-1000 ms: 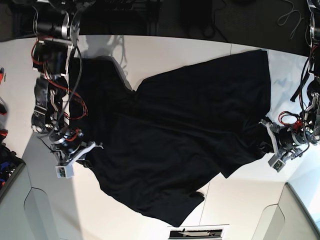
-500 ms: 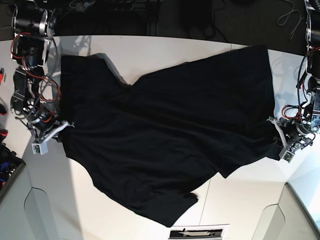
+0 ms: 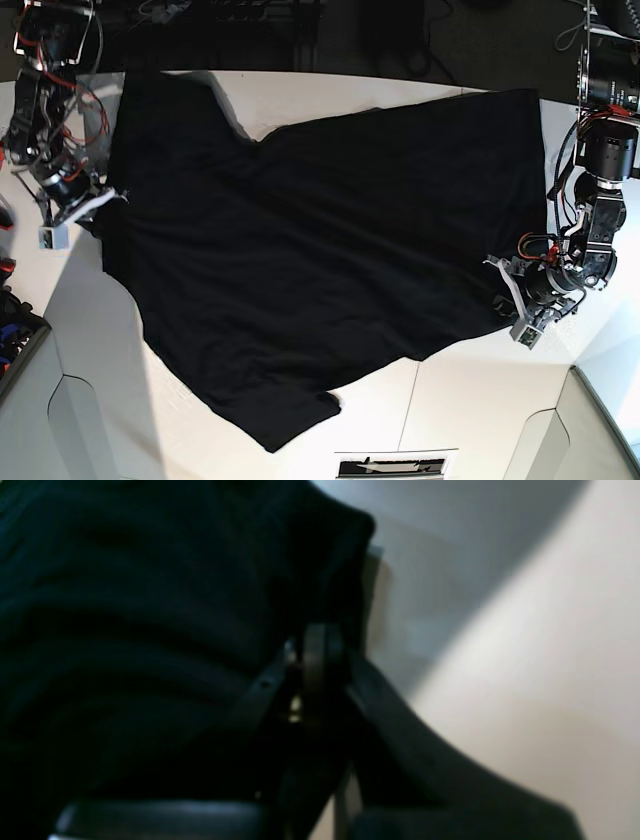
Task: Layout the t-shirt on the table in an organized manner, then fold the t-shirt properly
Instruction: 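Pull the shirt with both grippers apart to flatten it, then drag the shirt hem with the left gripper away from the right gripper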
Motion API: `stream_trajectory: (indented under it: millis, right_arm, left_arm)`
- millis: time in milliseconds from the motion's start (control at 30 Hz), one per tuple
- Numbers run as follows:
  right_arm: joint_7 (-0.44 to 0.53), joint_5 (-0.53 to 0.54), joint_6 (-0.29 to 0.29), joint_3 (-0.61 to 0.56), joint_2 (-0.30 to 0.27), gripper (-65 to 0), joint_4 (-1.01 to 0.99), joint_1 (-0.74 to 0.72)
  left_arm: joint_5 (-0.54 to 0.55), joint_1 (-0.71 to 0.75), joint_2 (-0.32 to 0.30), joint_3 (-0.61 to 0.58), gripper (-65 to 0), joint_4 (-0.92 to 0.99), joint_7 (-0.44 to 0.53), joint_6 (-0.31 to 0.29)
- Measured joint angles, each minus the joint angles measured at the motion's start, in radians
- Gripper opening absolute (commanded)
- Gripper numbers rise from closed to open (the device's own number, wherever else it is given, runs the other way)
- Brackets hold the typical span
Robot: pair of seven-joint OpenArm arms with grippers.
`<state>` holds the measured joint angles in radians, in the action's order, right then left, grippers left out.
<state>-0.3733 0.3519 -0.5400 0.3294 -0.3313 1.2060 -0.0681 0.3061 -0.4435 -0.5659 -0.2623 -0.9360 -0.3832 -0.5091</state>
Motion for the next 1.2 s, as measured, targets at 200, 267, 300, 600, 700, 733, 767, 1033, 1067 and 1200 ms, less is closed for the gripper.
stream_trajectory:
  millis: [200,267,300,600,700,733,767,1033,1067,1200]
  right_arm:
    - [-0.064,0.026,0.006,0.018,0.0,-65.0,0.188,0.052]
    - [-0.056,0.074,0.005,0.018,0.003,-65.0,0.24,0.041]
    - [-0.052,0.076,0.005,0.018,0.011,-65.0,0.256,0.029]
    - [-0.056,-0.063,0.0,-0.071,0.133,-65.0,0.095,-0.164]
    - [-0.058,-0.146,0.002,-0.152,0.132,-65.0,-0.002,-0.215]
    - [-0.05,-0.178,0.004,-0.176,0.132,-65.0,-0.029,-0.226]
    - [-0.046,-0.193,0.005,-0.2,0.129,-65.0,-0.056,-0.235]
    - [0.081,-0.266,0.009,-0.258,0.094,-65.0,-0.199,-0.273]
    - [0.081,-0.263,0.01,-0.258,0.081,-65.0,-0.202,-0.273]
    - [0.074,-0.25,0.014,-0.258,0.021,-65.0,-0.204,-0.273]
  left_arm:
    - [0.048,-0.008,-0.026,0.0,-48.6,-0.047,-0.066,-0.026]
    - [0.105,-0.004,-0.055,0.0,-48.6,-0.112,-0.114,-0.039]
    - [0.131,-0.003,-0.074,0.0,-48.6,-0.141,-0.122,-0.039]
    - [0.154,-0.005,-0.13,0.0,-48.6,-0.171,-0.134,-0.042]
    - [0.154,-0.004,-0.127,0.0,-48.6,-0.122,-0.122,-0.041]
    - [0.153,-0.004,-0.126,0.0,-48.6,-0.099,-0.117,-0.039]
    - [0.152,-0.005,-0.121,0.0,-48.6,-0.074,-0.11,-0.039]
    - [0.121,-0.003,-0.103,0.0,-48.6,0.074,-0.037,-0.037]
    - [0.121,-0.003,-0.103,0.0,-48.6,0.075,-0.038,-0.037]
    - [0.122,-0.003,-0.102,0.0,-48.6,0.075,-0.035,-0.037]
